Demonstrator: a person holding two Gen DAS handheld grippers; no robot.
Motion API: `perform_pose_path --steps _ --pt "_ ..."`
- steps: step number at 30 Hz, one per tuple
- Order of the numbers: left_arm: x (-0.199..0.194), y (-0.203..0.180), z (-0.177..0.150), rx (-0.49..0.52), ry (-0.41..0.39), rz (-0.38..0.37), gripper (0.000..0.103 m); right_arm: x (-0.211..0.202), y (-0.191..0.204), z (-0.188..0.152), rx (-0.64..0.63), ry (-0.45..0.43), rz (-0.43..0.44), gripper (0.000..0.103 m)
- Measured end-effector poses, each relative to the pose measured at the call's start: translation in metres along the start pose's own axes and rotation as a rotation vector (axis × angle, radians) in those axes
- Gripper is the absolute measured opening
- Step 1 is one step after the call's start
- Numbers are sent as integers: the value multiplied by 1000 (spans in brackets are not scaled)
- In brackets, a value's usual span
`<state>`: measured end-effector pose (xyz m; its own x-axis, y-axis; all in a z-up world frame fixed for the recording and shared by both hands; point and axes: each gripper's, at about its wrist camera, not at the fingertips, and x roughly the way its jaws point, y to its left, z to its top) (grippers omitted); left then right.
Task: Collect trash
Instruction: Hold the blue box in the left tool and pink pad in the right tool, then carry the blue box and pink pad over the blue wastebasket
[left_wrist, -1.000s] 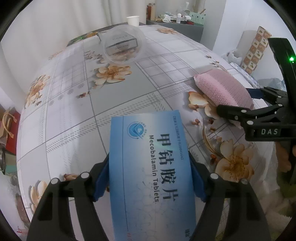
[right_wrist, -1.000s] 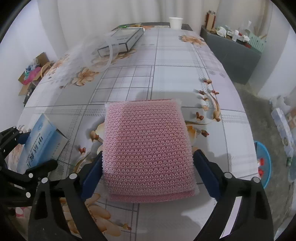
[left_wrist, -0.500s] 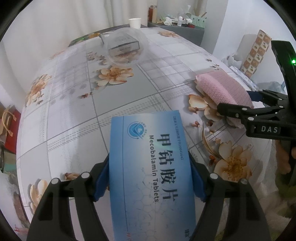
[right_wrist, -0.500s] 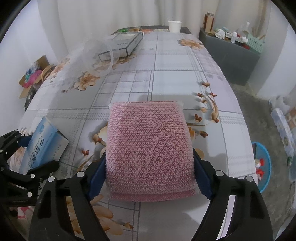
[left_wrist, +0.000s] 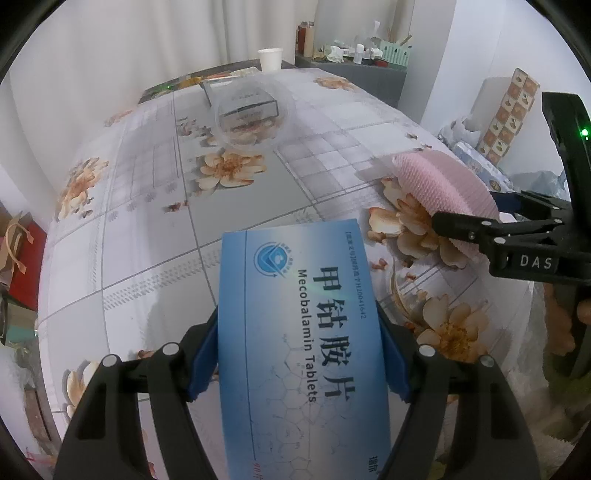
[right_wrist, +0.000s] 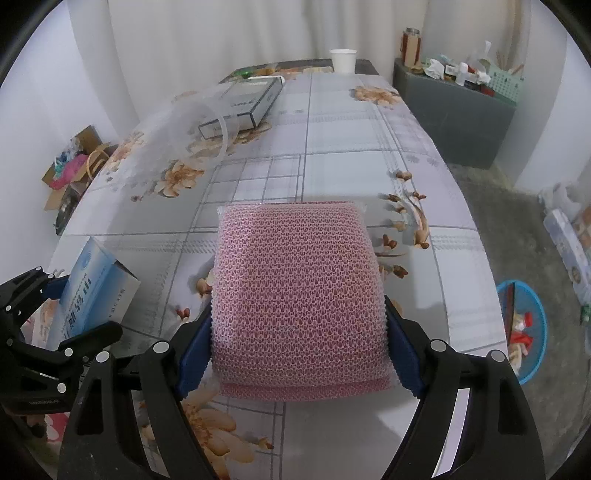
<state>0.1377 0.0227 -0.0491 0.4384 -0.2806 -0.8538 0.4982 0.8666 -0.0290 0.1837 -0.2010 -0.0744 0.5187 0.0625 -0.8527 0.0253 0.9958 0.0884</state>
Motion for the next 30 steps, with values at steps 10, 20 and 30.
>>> perform_pose_path --steps 10,20,30 --pt "-9 -2 3 3 -21 0 72 -8 2 2 4 -23 15 77" --pt "-16 -8 7 12 -38 -3 72 -15 1 0 12 -41 29 77" --pt "-21 -22 15 43 -51 -1 72 -22 -6 -2 32 -60 45 77"
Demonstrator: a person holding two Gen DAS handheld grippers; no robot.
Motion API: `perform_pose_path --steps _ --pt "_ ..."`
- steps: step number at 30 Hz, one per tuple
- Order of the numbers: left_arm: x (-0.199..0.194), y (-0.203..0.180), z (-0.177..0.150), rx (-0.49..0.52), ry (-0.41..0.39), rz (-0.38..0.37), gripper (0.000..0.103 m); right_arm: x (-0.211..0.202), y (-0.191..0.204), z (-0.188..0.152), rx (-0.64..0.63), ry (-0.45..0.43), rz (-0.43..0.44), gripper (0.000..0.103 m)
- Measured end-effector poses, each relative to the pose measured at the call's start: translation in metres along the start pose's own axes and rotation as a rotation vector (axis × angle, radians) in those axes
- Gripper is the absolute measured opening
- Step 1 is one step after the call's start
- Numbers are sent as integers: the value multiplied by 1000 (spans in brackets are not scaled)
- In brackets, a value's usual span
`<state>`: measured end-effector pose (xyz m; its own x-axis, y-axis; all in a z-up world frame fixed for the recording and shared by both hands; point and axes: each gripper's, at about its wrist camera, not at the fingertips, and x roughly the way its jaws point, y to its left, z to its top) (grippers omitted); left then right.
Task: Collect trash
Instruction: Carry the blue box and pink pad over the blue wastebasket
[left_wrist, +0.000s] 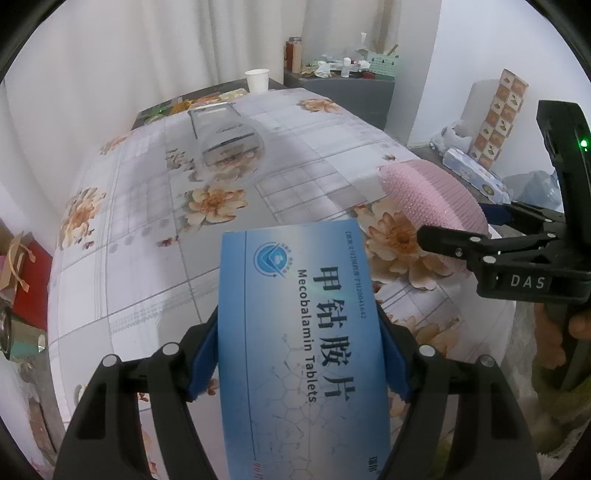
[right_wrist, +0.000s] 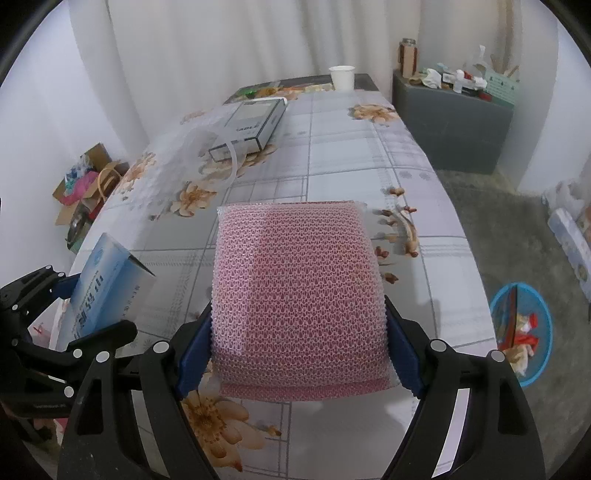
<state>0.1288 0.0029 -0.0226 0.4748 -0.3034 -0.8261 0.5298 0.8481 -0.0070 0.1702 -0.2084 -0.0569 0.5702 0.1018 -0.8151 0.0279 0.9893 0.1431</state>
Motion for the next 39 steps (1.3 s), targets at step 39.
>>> perform_pose_path --steps 39 --pt "19 -207 120 318 -65 -353 72 -131 -268 -104 737 -215 -226 78"
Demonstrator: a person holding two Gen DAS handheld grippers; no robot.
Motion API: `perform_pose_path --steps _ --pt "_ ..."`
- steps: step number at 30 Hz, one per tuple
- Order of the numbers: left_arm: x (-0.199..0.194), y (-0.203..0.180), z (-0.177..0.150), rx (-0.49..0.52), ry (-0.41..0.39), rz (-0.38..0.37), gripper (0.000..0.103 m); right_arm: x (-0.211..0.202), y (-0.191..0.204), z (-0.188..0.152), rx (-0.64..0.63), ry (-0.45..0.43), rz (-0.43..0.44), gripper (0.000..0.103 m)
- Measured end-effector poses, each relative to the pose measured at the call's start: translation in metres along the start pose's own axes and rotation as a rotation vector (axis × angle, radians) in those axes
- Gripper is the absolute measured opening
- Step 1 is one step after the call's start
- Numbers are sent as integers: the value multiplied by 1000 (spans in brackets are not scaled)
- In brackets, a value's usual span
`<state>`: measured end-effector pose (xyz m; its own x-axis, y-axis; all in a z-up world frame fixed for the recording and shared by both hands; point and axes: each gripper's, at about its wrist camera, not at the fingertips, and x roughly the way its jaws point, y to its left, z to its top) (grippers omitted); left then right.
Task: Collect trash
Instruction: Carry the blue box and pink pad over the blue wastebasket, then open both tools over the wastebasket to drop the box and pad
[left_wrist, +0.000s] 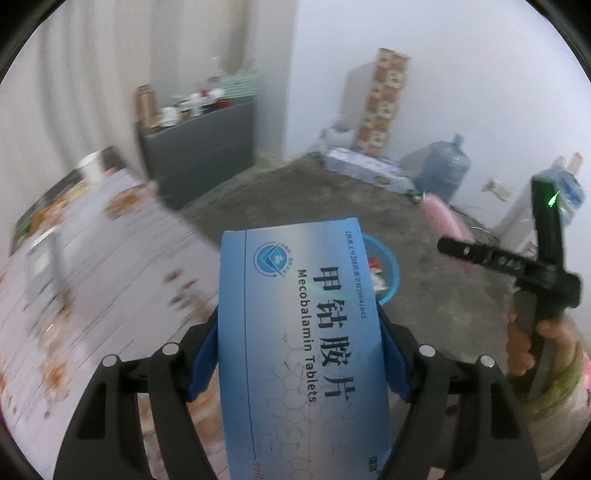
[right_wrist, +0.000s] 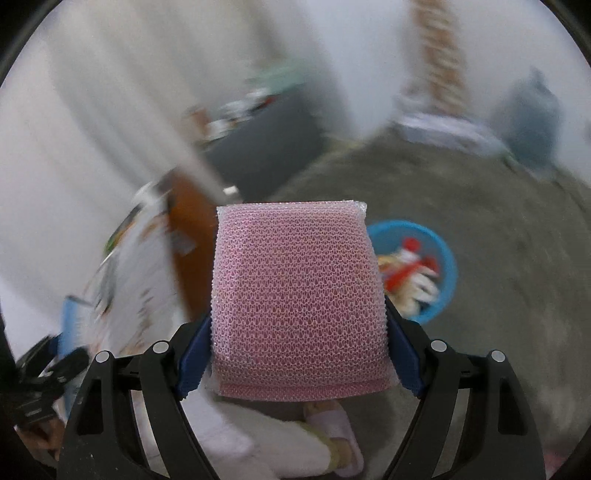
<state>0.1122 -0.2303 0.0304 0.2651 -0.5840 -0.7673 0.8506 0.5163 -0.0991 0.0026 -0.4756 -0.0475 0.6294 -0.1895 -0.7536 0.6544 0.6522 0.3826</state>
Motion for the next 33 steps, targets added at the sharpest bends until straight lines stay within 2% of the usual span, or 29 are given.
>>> perform_pose_path --steps 6,9,13,20,24,27,30,33 --pt "51 -34 38 37 62 -124 72 16 -82 -11 245 61 -44 78" --pt "88 -48 60 25 119 -189 72 30 -104 -13 325 90 -21 78" --pt "155 -66 91 -19 234 -256 72 60 -126 -8 401 137 22 78" --pt "265 -98 124 -37 346 -260 69 131 -144 12 464 194 57 78" --pt "315 -105 136 -74 390 -222 68 167 -156 23 498 208 13 78" --pt "324 -96 136 -104 406 -201 67 187 -164 26 504 228 -9 79" --pt "308 -89 135 -73 370 -201 67 204 -166 31 475 262 -9 80" --pt "293 -80 132 -49 364 -184 68 216 -158 35 393 274 -38 84"
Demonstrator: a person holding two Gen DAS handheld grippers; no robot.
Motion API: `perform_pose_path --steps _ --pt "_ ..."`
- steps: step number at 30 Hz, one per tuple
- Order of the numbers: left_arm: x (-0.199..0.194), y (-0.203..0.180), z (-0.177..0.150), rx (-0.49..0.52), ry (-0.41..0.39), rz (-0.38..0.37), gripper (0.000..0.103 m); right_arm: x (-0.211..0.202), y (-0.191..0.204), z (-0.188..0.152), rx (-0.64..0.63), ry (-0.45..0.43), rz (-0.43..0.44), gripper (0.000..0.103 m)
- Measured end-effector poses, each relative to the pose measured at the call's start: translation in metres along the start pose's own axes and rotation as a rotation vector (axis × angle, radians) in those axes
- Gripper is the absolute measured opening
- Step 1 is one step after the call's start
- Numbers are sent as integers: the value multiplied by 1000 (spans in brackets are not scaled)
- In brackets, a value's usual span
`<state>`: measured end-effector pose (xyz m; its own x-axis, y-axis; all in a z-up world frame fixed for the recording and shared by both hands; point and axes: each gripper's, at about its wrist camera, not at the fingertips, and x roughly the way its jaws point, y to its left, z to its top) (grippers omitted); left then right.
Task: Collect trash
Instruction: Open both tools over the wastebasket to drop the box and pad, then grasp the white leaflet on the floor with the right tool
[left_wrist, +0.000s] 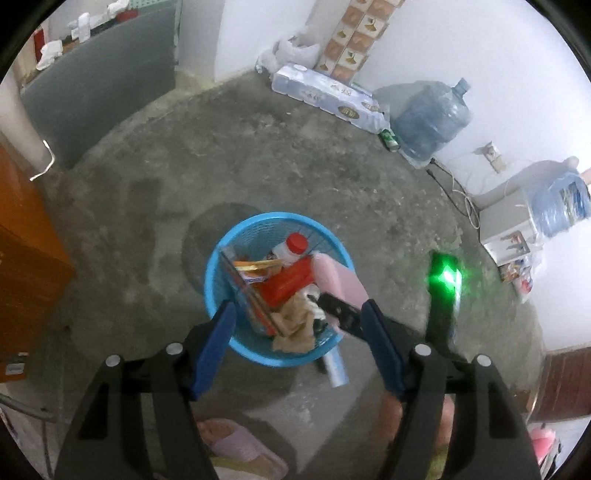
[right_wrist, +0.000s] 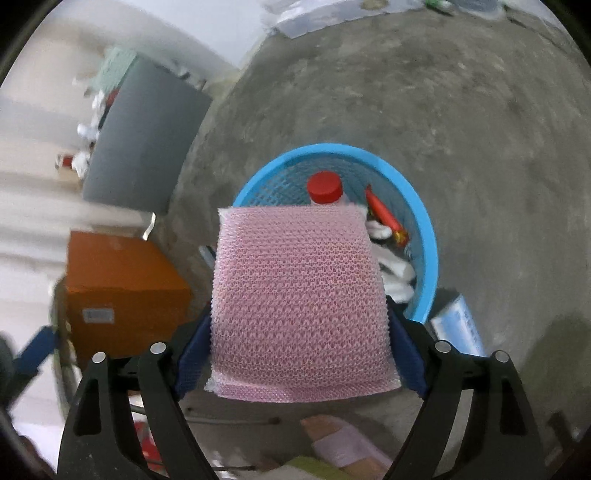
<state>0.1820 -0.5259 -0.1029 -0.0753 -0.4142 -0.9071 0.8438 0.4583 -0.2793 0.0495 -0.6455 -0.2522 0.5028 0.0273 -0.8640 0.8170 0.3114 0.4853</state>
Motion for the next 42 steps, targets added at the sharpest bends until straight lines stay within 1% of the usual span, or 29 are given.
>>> perform_pose_path --steps 2,4,6,8,10,11,13,15,17,19,22,24,25,26,28,30,33,37,42 --pt "-9 3 -5 -11 0 -6 72 6 7 0 -50 -1 -51 87" --pt "-24 5 -13 -11 -18 -9 78 5 12 -2 -93 -10 -82 88" --pt "-37 6 -21 7 -36 -6 80 1 14 -8 -122 -25 -90 88" --pt "-49 6 -30 17 -50 -10 83 -11 8 -15 -121 -42 -70 88" --pt "-63 7 -38 26 -68 -24 85 -26 -2 -19 -112 -79 -52 89" --pt "-71 8 -43 29 -79 -28 86 -38 -12 -24 -103 -108 -57 90" --pt "-88 11 -53 31 -101 -31 89 -62 -38 -33 -71 -169 -91 94" --pt "-106 18 -65 27 -131 -35 92 -71 -64 -38 -43 -192 -143 94" --pt "-130 29 -83 14 -173 -28 93 -69 -96 -48 -13 -159 -197 95" --pt "-151 43 -102 5 -206 -15 96 -56 -129 -61 10 -92 -274 95" --pt "-181 69 -132 -31 -248 30 97 -29 -153 -79 -30 -8 -362 95" --pt "-203 91 -154 -86 -284 56 97 3 -167 -88 -91 78 -422 95" --pt "-210 98 -162 -109 -296 58 97 15 -171 -89 -105 108 -432 95" --pt "-218 107 -172 -139 -309 63 97 35 -180 -90 -124 156 -440 95" --pt "-235 124 -191 -200 -343 91 97 61 -193 -86 -136 204 -470 95" --pt "-251 139 -207 -248 -369 149 97 80 -206 -84 -137 226 -501 95" --pt "-266 152 -221 -301 -378 197 97 104 -219 -79 -138 265 -536 95" --pt "-280 167 -237 -377 -395 217 97 135 -235 -72 -188 309 -628 95" --pt "-278 175 -248 -438 -392 229 97 155 -247 -67 -187 354 -638 95"
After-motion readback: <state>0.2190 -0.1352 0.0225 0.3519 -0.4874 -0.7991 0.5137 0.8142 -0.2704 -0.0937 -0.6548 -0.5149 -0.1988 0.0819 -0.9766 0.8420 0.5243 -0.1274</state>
